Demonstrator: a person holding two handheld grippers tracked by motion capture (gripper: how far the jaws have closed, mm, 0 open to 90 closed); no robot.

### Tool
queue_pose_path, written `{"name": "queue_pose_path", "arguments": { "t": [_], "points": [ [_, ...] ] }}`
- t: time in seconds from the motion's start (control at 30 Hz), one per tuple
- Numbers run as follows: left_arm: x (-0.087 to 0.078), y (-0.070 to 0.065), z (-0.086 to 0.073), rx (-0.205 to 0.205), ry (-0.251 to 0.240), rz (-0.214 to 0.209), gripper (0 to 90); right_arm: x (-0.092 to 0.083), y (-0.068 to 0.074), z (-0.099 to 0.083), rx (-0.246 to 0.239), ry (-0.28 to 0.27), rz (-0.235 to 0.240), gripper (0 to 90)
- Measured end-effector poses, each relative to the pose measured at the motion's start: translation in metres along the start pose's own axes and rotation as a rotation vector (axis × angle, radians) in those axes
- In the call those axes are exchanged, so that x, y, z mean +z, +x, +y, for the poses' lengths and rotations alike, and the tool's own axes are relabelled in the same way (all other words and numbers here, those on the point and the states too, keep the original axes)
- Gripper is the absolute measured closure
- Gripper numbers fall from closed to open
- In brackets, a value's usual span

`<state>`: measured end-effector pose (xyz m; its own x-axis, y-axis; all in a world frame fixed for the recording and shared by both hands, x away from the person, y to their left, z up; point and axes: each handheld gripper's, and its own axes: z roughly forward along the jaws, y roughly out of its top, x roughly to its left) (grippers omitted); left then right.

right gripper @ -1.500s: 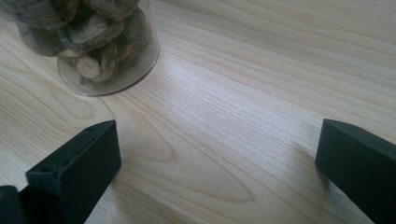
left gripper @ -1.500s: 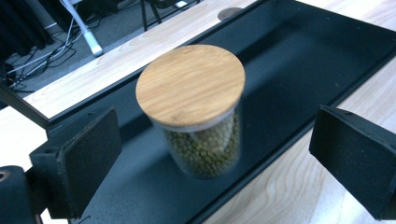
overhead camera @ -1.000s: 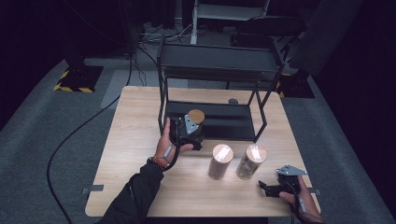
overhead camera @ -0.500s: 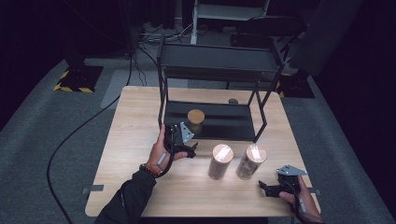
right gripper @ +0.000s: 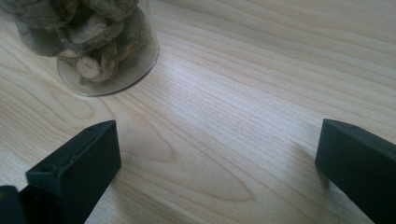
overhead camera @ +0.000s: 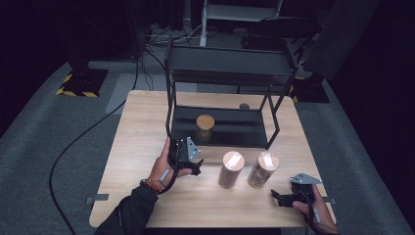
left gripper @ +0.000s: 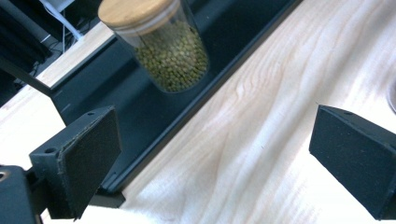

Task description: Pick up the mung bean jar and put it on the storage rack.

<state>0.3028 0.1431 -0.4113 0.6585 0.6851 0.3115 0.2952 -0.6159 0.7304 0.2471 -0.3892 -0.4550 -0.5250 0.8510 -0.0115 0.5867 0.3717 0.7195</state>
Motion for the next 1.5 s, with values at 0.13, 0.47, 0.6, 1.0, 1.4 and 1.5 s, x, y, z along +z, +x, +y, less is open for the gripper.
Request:
{"name": "queue_pose_path", "arguments": {
  "t": [0.13,0.47,0.6,1.0,1.4,1.5],
  "points": [
    [-0.004,-0.001,-0.005,0.009,0.008,0.000,2.0,0.000,0.000,0.000,0.000,0.000,0.000,0.0],
    [-0.009,-0.005,-0.017,0.027,0.039,-0.009,2.2,0.000,0.000,0.000,0.001,0.000,-0.001,0.0],
    [-0.012,-0.007,-0.023,0.027,0.043,-0.007,2.1,0.000,0.000,0.000,0.001,0.000,-0.001,0.0],
    [-0.023,-0.011,-0.042,0.013,0.089,0.012,2.5,0.000,0.000,0.000,0.001,0.000,-0.002,0.0],
    [-0.036,0.001,-0.065,-0.040,0.132,0.001,2.1,0.000,0.000,0.000,0.001,0.000,-0.002,0.0],
    [-0.039,0.006,-0.072,-0.064,0.137,-0.008,2.1,0.000,0.000,0.000,0.002,0.000,-0.002,0.0]
  ]
}}
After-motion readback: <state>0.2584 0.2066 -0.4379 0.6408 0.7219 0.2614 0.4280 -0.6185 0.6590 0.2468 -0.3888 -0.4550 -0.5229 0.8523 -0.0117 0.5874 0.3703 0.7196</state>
